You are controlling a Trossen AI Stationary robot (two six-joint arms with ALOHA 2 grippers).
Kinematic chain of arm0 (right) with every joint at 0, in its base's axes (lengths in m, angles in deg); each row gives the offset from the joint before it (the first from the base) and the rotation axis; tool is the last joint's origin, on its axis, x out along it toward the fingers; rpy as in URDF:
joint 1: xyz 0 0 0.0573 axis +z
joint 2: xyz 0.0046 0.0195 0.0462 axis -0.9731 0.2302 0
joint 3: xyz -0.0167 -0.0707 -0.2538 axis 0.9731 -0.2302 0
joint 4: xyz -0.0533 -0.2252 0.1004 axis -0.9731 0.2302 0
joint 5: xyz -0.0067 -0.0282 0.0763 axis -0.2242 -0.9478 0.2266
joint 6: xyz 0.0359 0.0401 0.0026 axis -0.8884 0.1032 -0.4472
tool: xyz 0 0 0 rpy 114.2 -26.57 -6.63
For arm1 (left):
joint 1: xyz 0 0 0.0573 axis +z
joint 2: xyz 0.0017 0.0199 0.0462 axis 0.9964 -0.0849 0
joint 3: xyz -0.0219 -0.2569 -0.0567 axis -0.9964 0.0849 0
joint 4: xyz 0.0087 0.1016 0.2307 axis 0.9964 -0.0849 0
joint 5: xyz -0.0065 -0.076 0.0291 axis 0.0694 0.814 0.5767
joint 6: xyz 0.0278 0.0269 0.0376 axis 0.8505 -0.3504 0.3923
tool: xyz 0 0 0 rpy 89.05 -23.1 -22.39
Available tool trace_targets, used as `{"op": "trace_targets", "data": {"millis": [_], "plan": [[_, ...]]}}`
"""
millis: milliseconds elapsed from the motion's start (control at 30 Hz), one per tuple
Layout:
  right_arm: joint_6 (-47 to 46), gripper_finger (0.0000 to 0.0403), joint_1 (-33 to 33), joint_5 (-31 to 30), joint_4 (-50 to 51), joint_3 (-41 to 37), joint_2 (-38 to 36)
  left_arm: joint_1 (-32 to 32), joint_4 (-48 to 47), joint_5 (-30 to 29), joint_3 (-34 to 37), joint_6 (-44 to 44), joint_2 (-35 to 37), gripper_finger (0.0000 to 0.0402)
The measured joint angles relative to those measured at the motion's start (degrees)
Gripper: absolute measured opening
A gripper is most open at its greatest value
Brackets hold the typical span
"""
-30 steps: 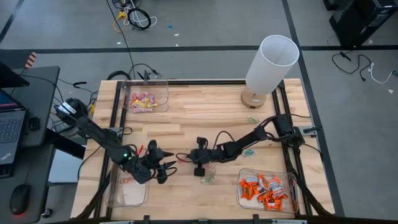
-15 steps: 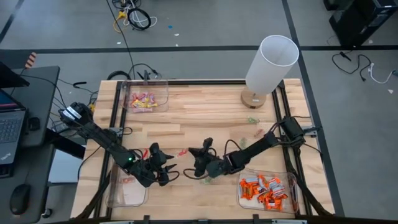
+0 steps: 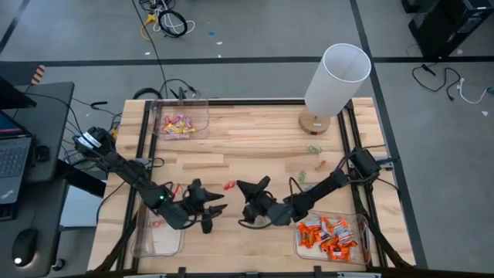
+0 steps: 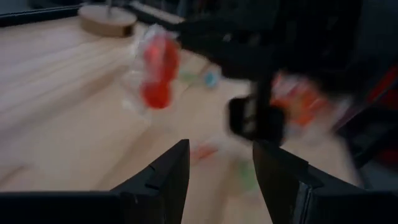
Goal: Sort candy
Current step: Put the orange gummy into the bottom left transparent bin
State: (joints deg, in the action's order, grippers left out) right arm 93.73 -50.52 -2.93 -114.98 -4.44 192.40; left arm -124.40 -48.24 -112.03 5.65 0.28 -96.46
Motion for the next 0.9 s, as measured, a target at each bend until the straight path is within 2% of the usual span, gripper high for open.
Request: {"op": "trace_targets", "data": {"millis": [133,300,467,667,767,900], "plan": [[18.0,0.0,0.4,-3.0,-13.3,0.0,0.0,0.7,8.4,1.6,0.0,1.2,0.0,0.0179],[31.6,0.0,2.3,-5.8,-23.3,0.0,0.0,1.0,9.6,1.9,0.0,3.3,1.4,0.0179],[33.4,0.0,4.7,-6.9,-24.6,0.0,0.0,1.0,11.6,2.2,0.0,7.6,4.0,0.0179],[37.2,0.0,6.7,-8.3,-31.6,0.0,-0.1,-0.2,13.7,11.3,0.0,20.1,11.8,0.0179],[37.9,0.0,7.1,-5.8,-35.2,0.0,-0.1,-0.7,13.5,11.7,1.1,24.1,16.5,0.0179],[38.2,0.0,7.0,0.6,-36.1,0.0,0.0,-0.2,15.7,11.7,5.5,23.7,19.5,0.0179]]}}
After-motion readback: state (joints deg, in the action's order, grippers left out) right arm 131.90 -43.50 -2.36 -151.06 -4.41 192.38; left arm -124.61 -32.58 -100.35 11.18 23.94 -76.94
